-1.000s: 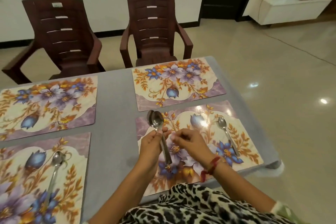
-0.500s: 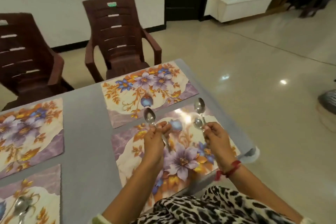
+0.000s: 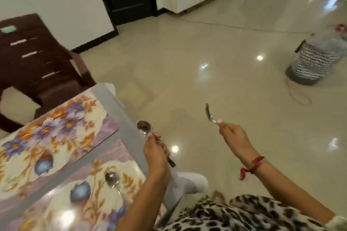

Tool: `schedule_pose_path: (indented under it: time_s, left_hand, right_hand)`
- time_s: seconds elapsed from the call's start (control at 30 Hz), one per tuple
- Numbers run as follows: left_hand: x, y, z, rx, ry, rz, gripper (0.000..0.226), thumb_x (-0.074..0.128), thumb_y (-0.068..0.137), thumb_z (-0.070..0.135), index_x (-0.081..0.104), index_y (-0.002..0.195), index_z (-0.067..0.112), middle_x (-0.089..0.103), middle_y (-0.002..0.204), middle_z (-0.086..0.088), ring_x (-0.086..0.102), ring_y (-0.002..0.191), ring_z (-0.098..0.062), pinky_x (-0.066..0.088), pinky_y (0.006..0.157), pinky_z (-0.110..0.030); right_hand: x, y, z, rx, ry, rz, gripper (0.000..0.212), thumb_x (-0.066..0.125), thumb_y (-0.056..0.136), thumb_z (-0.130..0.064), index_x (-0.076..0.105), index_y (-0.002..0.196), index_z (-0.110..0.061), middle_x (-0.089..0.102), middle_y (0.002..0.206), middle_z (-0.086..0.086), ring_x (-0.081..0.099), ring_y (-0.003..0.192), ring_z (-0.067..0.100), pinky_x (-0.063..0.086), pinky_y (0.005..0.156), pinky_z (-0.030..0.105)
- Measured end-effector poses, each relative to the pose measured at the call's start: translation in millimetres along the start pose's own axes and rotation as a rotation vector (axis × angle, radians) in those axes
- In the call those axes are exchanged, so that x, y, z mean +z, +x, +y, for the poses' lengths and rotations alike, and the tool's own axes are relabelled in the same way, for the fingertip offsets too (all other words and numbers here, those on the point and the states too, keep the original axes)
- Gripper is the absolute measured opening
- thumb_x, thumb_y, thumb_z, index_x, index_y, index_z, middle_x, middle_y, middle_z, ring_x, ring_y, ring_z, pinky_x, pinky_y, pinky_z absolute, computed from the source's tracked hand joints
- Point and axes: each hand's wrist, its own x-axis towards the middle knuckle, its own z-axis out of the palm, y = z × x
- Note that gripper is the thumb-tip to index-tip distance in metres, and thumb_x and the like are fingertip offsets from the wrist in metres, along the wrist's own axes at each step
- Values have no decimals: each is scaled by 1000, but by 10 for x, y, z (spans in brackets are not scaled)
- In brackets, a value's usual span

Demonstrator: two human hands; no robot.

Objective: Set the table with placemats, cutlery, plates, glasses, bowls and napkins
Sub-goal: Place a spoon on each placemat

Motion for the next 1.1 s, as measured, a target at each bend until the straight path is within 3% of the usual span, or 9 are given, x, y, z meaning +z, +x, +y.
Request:
schedule_pose_path:
  time_s: [0.2, 0.33, 0.43, 0.57, 0.73, 0.97, 1.1]
  left_hand:
    - [1056, 168, -139, 101, 59, 36, 31, 31, 104, 24, 55, 87, 15, 40, 45, 9, 33, 39, -5, 29, 40, -19]
    - [1324, 350, -132, 143, 92, 129, 25, 30, 104, 20, 55, 104, 19, 38, 52, 5, 31, 41, -5, 27, 41, -20]
    - [1438, 521, -71, 152, 91, 199, 24, 30, 103, 18, 54, 105, 19, 37, 56, 3, 31, 42, -5, 27, 41, -19]
    - [1551, 835, 55, 168, 15, 309, 26, 32, 102, 15, 57, 97, 20, 43, 61, 1, 38, 46, -6, 32, 44, -19]
    - [1708, 1387, 275, 175, -182, 511, 21, 36, 101, 11, 57, 99, 12, 62, 81, -6, 63, 73, -15, 51, 60, -19]
    - [1779, 2093, 822, 230, -448, 662, 19, 42, 100, 14, 57, 109, 7, 67, 92, -10, 68, 82, -18, 54, 61, -19]
    - [1656, 2313, 1166, 320, -510, 768, 19, 38, 99, 6, 54, 108, 7, 66, 92, -10, 68, 81, -17, 55, 66, -21]
  right_hand:
    - [-869, 774, 49, -49, -103, -58, 47, 45, 97, -37, 36, 55, -17, 27, 48, -12, 25, 46, 7, 22, 45, 19]
    - [-1019, 1273, 106, -50, -118, -105, 45, 46, 96, -38, 55, 61, -12, 29, 49, -5, 29, 45, 9, 28, 50, 26]
    - [-992, 1582, 108, -57, -97, -169, 42, 46, 96, -36, 56, 61, -13, 30, 49, -5, 28, 43, 7, 28, 50, 25]
    - [-882, 2076, 56, -73, -109, -312, 40, 47, 96, -35, 58, 61, -17, 31, 48, -6, 29, 44, 8, 27, 51, 26]
    - [-548, 2962, -149, -149, -192, -509, 26, 48, 97, -21, 66, 79, -21, 53, 56, -6, 45, 49, 1, 37, 58, 23]
    - [145, 4037, -815, -236, -267, -815, 19, 48, 96, -12, 63, 98, -24, 63, 66, -4, 49, 50, -1, 40, 53, 14]
    - [713, 4439, -1152, -244, -245, -943, 20, 50, 94, -7, 60, 100, -23, 67, 71, 1, 55, 58, 7, 45, 54, 18]
